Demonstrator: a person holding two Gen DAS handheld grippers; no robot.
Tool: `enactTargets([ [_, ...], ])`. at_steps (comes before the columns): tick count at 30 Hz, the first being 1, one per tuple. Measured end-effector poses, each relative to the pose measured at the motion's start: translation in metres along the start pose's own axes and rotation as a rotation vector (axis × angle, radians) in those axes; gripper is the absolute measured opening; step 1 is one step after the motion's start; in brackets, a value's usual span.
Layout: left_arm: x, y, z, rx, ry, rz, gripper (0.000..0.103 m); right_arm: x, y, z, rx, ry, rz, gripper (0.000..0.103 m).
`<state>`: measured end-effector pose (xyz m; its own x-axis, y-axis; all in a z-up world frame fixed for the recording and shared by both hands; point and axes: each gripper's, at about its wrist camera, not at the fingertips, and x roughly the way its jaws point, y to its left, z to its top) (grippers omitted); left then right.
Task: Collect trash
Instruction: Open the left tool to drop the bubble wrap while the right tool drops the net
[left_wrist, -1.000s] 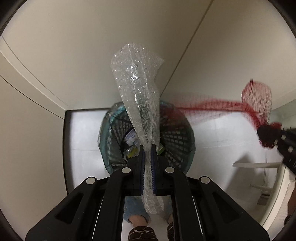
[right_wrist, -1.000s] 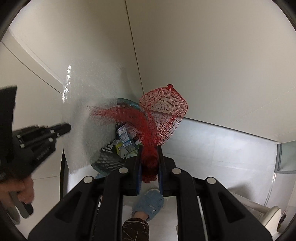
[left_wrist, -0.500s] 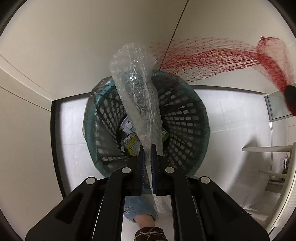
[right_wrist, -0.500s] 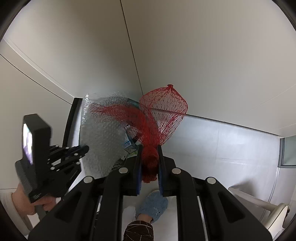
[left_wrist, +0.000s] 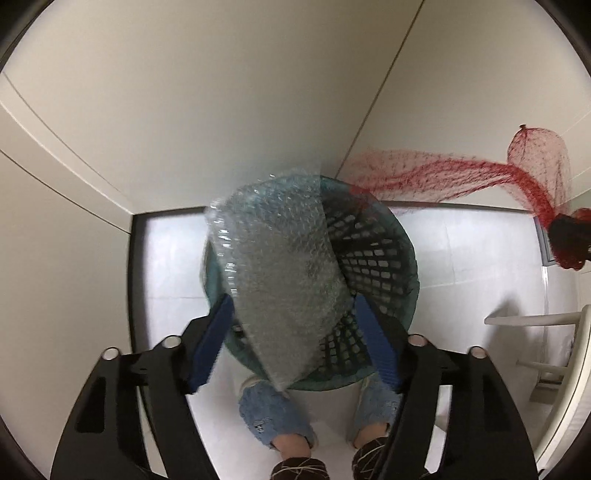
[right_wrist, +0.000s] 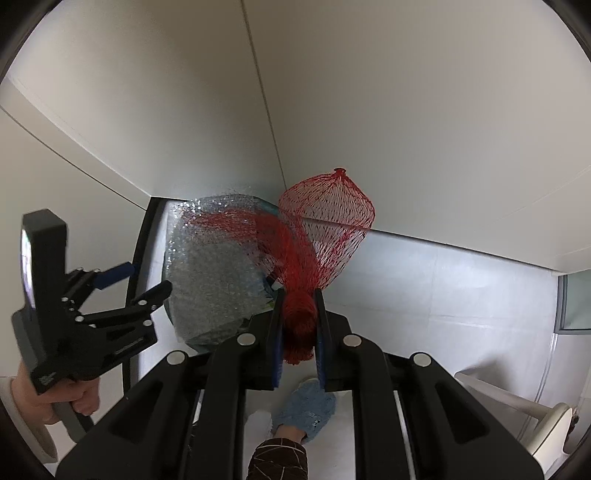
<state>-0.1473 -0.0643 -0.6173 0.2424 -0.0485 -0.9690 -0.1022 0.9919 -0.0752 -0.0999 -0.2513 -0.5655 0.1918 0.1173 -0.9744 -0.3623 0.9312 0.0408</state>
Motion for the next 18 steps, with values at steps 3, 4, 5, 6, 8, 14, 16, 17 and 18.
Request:
enactTargets([
  [3,-0.014,0.008,0.000,-0.009,-0.017,0.006,0.084,0.000,0.008,-0.001,-0.012,-0.004,0.015,0.013],
  [4,-0.018,0.011,0.000,-0.014,-0.024,0.013,0.086,0.002,0.011,-0.001,-0.014,-0.005,0.024,0.013],
  [5,-0.020,0.014,0.000,-0.017,-0.030,0.015,0.088,0.006,0.014,-0.001,-0.021,-0.004,0.032,0.013],
  [6,-0.023,0.017,0.000,-0.019,-0.035,0.019,0.089,0.008,0.018,-0.001,-0.029,-0.005,0.036,0.013],
  [8,-0.026,0.025,0.001,-0.027,-0.041,0.030,0.091,0.014,0.027,-0.002,-0.045,-0.007,0.046,0.013],
  [14,-0.031,0.046,0.003,-0.056,-0.055,0.055,0.096,0.047,0.046,-0.002,-0.079,0.008,0.063,0.013],
  [16,-0.031,0.053,0.004,-0.065,-0.060,0.060,0.097,0.056,0.051,0.000,-0.087,0.019,0.062,0.014],
  [17,-0.032,0.056,0.005,-0.070,-0.062,0.064,0.097,0.062,0.052,0.001,-0.088,0.025,0.064,0.014],
  [18,-0.033,0.057,0.006,-0.073,-0.064,0.065,0.097,0.067,0.055,0.001,-0.088,0.030,0.064,0.014],
])
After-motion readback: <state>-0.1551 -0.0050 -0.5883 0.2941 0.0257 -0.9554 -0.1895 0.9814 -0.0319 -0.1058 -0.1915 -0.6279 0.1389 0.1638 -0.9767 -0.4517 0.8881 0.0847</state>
